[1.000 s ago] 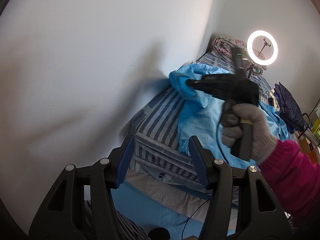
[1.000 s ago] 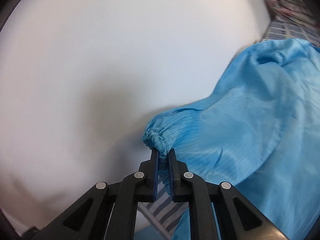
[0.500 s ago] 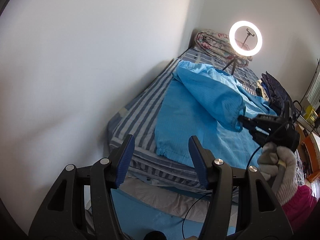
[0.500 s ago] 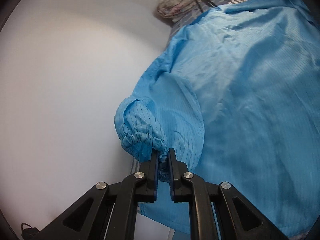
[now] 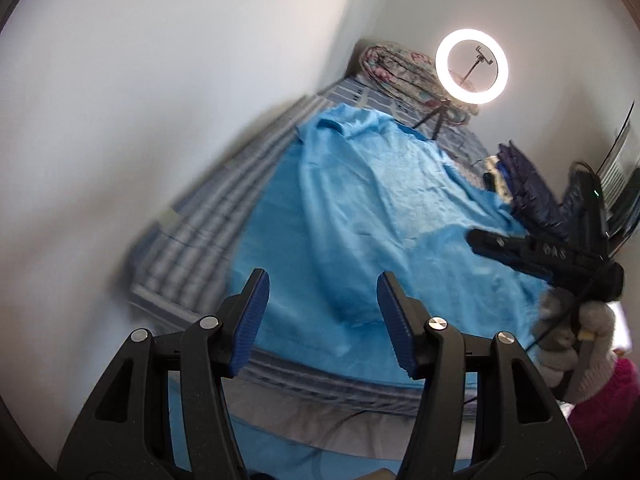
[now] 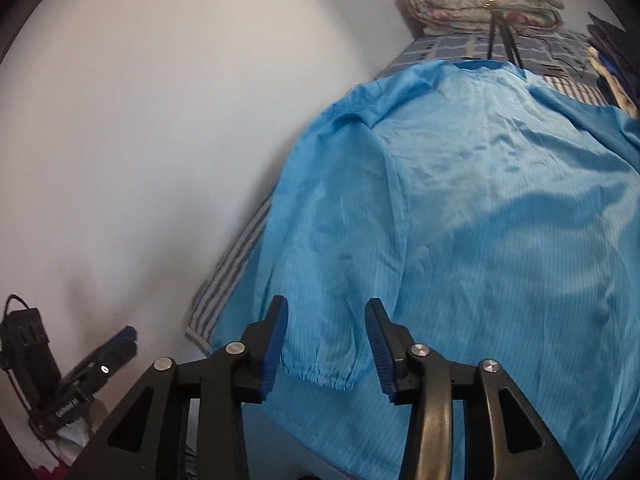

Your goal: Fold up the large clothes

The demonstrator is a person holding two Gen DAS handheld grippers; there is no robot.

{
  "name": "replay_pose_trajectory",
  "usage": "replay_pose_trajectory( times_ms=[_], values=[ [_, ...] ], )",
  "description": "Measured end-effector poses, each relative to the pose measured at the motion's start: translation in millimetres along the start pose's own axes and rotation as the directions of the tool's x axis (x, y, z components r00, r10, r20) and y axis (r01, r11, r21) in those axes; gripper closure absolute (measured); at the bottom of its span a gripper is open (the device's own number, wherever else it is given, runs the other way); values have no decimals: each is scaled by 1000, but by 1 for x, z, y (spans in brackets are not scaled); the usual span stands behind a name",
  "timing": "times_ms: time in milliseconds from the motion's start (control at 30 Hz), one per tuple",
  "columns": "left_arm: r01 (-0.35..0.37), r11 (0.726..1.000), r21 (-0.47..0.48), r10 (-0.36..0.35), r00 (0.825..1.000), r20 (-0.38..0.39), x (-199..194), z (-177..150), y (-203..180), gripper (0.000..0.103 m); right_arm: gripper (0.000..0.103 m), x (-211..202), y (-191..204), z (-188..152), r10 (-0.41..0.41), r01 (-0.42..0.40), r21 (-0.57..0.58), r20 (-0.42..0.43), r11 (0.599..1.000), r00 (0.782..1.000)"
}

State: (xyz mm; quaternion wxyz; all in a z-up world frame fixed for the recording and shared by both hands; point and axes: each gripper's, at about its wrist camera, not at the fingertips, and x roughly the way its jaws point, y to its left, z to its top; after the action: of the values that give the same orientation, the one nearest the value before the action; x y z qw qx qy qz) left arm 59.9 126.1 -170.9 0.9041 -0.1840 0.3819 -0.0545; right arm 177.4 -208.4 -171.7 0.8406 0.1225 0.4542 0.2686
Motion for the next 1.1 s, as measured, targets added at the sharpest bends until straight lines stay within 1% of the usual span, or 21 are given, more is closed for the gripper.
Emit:
replay_pose_trajectory(
  times_ms=[67,100,133,200,300,367,433,467,500,533,567,667,733,800,833,900,967,1000,1033,1067,1100],
  values=[
    [30,999,-44,-32,999,-44,23,2,-1,45,57,7,2,21,4,-4,-18,0,1000,1000],
    [22,998,-57,-25,998,-62,34,3,-1,45,57,14,3,34,1,-1,-38,-1,999,1000],
    [-1,998,-67,-4,997,-77,46,5,1,45,57,15,9,40,-17,16,-58,-6,998,1000],
    [-35,994,-103,23,993,-116,72,9,10,45,57,36,7,58,-27,24,-81,-31,996,999],
    [-27,982,-186,-10,981,-194,111,12,24,45,58,52,8,72,-16,11,-74,-72,997,997],
    [-30,977,-211,-19,973,-228,129,7,31,45,58,64,6,76,-18,11,-74,-97,997,995],
    [-28,975,-223,-28,969,-245,143,6,33,45,58,71,5,77,-21,13,-73,-115,997,993],
    [-28,973,-227,-30,969,-246,148,6,32,52,57,76,3,77,-21,13,-70,-124,997,992],
    [-20,973,-229,-38,969,-246,152,7,32,63,58,81,0,77,-24,16,-64,-132,998,991],
    [-8,974,-228,-51,967,-250,156,7,32,91,57,83,-3,76,-24,17,-56,-138,998,990],
    [4,974,-227,-63,965,-255,161,8,32,103,57,86,-6,75,-22,15,-45,-144,999,989],
    [16,977,-212,-63,975,-214,156,19,32,103,57,94,-16,73,-19,17,-16,-159,1000,987],
    [11,984,-179,-39,987,-155,140,31,30,103,57,96,-20,74,-21,19,-9,-164,1000,986],
    [-9,994,-109,1,997,-75,113,50,25,103,58,97,-21,78,-25,23,-16,-158,1000,987],
    [-23,997,-69,20,999,-42,101,58,22,103,57,96,-20,81,-27,24,-22,-150,999,988],
    [-80,995,61,77,996,47,70,77,7,103,57,94,-16,89,-13,9,-29,-137,1000,991],
    [-134,972,192,110,985,132,43,87,-14,103,52,89,-14,99,16,-19,-21,-114,1000,993],
    [-152,949,275,107,979,174,29,87,-28,103,44,86,-13,105,37,-38,-11,-98,999,995],
    [-161,928,336,99,976,193,21,83,-39,103,38,83,-14,110,63,-63,5,-80,998,995],
    [-160,904,396,87,977,196,16,76,-52,103,37,80,-16,115,88,-87,25,-64,996,994],
    [-146,877,457,70,981,178,15,65,-65,103,37,78,-20,119,112,-110,49,-48,993,993]
  ],
)
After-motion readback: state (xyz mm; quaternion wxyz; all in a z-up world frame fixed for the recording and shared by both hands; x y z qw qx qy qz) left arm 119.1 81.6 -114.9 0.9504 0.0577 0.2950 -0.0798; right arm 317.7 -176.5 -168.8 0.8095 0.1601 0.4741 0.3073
